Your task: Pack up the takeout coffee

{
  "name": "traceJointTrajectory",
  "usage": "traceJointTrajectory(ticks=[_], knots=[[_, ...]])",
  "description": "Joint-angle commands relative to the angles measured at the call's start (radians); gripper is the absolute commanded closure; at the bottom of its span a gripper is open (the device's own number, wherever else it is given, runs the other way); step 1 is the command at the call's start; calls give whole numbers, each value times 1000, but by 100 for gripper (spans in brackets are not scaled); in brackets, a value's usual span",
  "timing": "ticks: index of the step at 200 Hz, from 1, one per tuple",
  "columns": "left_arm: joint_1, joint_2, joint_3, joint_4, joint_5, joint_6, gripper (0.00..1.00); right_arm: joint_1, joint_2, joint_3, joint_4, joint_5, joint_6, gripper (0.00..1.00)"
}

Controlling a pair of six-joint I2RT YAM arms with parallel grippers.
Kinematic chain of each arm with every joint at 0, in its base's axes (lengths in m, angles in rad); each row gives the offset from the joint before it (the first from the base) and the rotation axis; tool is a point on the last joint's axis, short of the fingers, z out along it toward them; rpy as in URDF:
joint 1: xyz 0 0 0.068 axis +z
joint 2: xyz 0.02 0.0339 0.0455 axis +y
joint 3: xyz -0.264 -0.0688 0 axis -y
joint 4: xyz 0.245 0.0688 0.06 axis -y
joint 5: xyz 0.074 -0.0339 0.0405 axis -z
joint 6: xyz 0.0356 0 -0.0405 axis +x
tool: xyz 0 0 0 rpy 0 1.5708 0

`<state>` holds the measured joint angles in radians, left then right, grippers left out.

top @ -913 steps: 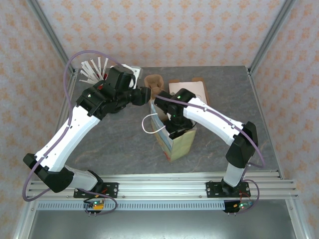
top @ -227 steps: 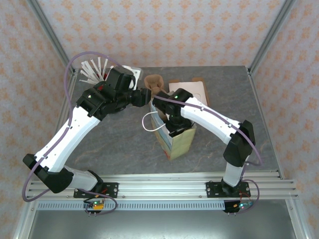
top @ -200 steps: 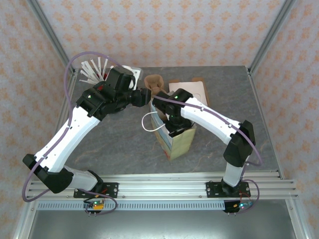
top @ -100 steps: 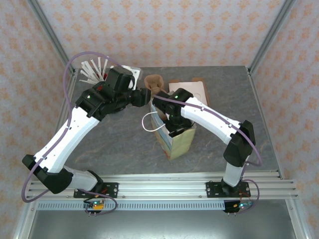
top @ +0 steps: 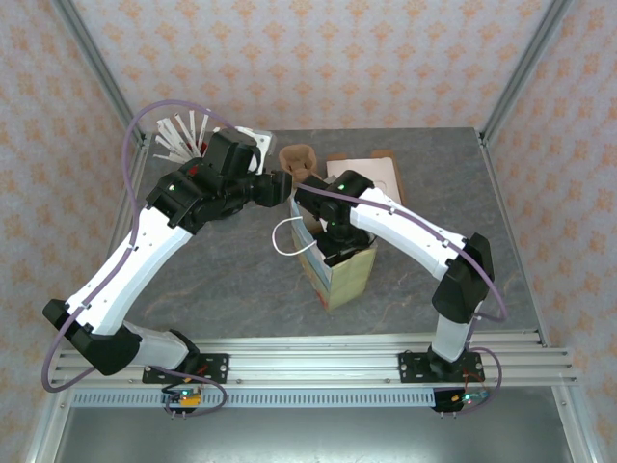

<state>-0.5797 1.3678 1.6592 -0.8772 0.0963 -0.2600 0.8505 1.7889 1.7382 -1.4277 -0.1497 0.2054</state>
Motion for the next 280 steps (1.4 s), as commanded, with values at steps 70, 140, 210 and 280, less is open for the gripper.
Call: traceJointTrajectory(ticks=[70, 140, 210, 280], knots=[[9, -12, -2, 4, -12, 32, 40, -2, 8, 43, -29, 29, -26, 60], [9, -11, 0, -2, -21, 33, 40, -5, 5, 41, -30, 30, -34, 61], [9, -17, -3, -3, -22, 34, 40, -5, -3, 29, -26, 13, -32, 61], [9, -17, -6, -1, -20, 34, 40, -5, -8, 25, -31, 6, -32, 61]])
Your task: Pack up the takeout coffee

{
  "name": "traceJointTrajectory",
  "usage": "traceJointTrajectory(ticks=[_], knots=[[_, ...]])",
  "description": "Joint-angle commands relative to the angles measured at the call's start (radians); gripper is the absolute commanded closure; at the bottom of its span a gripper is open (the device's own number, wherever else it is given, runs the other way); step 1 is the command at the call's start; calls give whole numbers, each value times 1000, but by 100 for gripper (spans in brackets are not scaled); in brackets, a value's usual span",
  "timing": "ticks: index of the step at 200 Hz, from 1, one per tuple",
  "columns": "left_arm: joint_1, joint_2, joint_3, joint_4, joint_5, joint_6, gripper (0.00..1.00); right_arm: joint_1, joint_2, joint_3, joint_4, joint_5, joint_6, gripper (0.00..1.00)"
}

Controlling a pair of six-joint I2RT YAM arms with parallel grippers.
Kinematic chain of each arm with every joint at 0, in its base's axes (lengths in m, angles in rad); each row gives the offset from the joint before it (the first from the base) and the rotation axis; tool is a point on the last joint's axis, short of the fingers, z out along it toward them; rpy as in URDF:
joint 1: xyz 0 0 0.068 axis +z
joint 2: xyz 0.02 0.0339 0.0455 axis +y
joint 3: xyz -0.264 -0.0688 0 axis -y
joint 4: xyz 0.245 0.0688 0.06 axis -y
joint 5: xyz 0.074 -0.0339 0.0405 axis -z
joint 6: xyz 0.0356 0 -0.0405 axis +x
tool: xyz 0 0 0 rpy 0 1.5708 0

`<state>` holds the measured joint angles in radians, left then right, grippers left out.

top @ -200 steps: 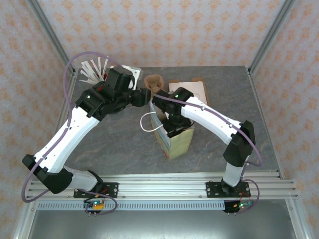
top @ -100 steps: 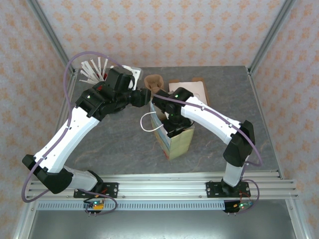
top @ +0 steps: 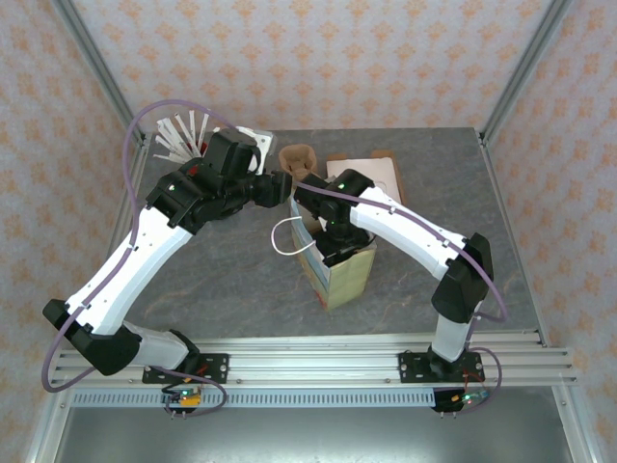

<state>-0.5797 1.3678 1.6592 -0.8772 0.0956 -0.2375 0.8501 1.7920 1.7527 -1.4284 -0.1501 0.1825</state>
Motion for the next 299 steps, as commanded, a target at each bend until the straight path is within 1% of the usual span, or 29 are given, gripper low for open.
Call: traceJointTrajectory(ticks=[1, 125, 210, 299], knots=[[9, -17, -6, -1, -19, 11, 40, -5, -11, 10, -30, 5, -9, 61], [8, -19, -6, 3, -23, 9, 40, -5, -12, 2, -36, -20, -14, 61], [9, -18, -6, 4, -22, 9, 40, 4, -19, -4, -37, -26, 14, 61], [9, -20, -9, 5, -21, 9, 40, 0, -10, -34, -24, -34, -5, 61]])
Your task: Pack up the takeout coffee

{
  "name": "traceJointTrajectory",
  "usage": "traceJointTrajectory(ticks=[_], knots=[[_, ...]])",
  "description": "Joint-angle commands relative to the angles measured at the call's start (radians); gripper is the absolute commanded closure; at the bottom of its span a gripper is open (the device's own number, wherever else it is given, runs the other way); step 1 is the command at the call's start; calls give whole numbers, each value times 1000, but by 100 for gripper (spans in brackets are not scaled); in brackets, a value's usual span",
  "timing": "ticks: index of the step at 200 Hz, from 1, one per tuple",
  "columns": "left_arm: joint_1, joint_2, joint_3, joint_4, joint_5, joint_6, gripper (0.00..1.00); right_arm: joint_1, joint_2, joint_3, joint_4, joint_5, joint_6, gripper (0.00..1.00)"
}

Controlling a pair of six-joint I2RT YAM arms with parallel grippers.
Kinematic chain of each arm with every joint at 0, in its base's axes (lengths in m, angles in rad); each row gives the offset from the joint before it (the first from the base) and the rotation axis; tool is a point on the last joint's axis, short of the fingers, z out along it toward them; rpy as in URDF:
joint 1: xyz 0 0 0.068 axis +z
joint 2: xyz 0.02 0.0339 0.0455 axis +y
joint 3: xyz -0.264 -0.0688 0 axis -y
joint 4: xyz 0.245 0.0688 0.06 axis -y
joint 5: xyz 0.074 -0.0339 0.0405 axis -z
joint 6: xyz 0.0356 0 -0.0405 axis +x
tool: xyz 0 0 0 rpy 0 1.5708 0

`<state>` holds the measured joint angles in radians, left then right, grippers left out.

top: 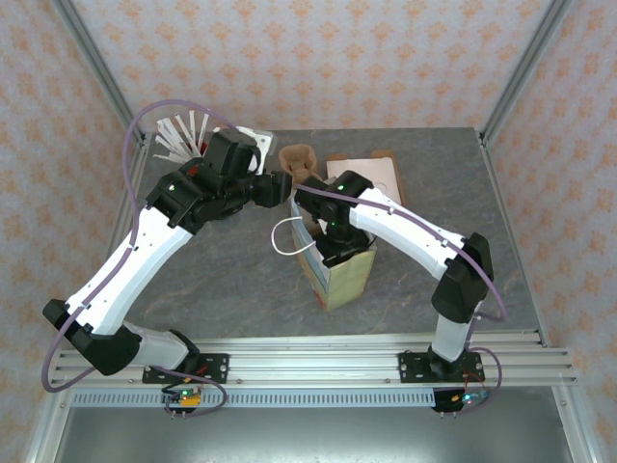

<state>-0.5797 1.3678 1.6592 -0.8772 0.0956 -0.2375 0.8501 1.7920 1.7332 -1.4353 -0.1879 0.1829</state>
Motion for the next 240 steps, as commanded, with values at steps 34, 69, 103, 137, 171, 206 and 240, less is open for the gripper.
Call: traceJointTrajectory(ticks=[34, 69, 103, 137, 171, 206, 240], knots=[[9, -23, -9, 3, -21, 7, 40, -6, -5, -31, -1, -1, -10, 61], [9, -24, -7, 1, -20, 9, 40, -11, -1, -37, 14, -5, -11, 61], [9, -27, -3, 0, -19, 10, 40, -17, 0, -53, 24, -4, -15, 62], [9, -30, -1, 1, -17, 10, 40, -25, 5, -73, 36, -1, -19, 62], [9, -32, -1, -2, -16, 11, 40, -28, 17, -86, 48, 2, -22, 62], [9, -37, -3, -2, -16, 11, 40, -34, 24, -93, 58, 10, -27, 62], [9, -40, -6, -3, -17, 12, 40, -38, 30, -104, 73, 12, -30, 62]])
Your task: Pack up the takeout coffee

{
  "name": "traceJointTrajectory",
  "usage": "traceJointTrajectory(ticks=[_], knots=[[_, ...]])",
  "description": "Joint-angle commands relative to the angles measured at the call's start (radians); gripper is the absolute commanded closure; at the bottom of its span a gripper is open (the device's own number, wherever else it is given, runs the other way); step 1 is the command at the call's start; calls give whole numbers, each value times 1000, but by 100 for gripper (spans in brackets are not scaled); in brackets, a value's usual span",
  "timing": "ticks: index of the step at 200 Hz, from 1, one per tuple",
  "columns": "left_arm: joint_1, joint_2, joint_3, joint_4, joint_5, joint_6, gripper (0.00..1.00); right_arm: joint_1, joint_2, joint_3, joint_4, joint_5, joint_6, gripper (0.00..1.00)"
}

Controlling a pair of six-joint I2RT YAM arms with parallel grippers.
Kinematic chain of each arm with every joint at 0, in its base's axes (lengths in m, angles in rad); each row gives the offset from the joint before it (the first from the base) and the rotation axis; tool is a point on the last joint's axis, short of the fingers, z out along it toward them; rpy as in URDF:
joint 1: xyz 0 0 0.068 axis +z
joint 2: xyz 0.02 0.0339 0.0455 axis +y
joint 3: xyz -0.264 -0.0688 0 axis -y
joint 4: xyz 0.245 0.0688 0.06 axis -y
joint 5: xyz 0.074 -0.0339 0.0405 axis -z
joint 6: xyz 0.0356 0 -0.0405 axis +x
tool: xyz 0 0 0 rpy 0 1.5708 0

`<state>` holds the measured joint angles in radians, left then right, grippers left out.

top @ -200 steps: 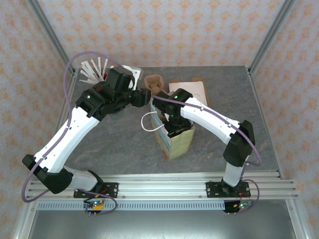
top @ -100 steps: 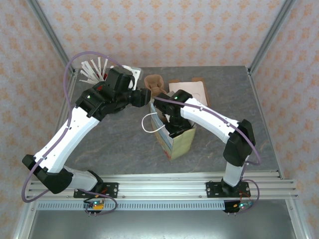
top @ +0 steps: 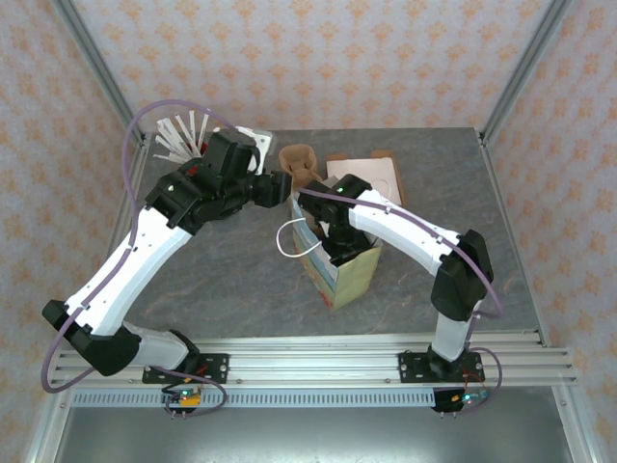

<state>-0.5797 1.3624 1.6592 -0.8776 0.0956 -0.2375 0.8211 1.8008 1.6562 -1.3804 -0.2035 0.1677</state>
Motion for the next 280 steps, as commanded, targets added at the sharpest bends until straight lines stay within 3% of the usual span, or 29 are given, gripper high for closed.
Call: traceJointTrajectory(ticks=[1, 193, 233, 280], knots=[[9, -35, -6, -2, -17, 11, 40, -9, 21, -28, 19, 28, -14, 62], [9, -46, -23, -3, -18, 7, 40, -28, 74, -128, 100, 39, -32, 61], [8, -52, -23, -1, -20, 9, 40, -28, 51, -84, 69, 52, -34, 54], [9, -52, -20, -2, -18, 9, 40, -22, 32, -23, 34, 50, -34, 36]])
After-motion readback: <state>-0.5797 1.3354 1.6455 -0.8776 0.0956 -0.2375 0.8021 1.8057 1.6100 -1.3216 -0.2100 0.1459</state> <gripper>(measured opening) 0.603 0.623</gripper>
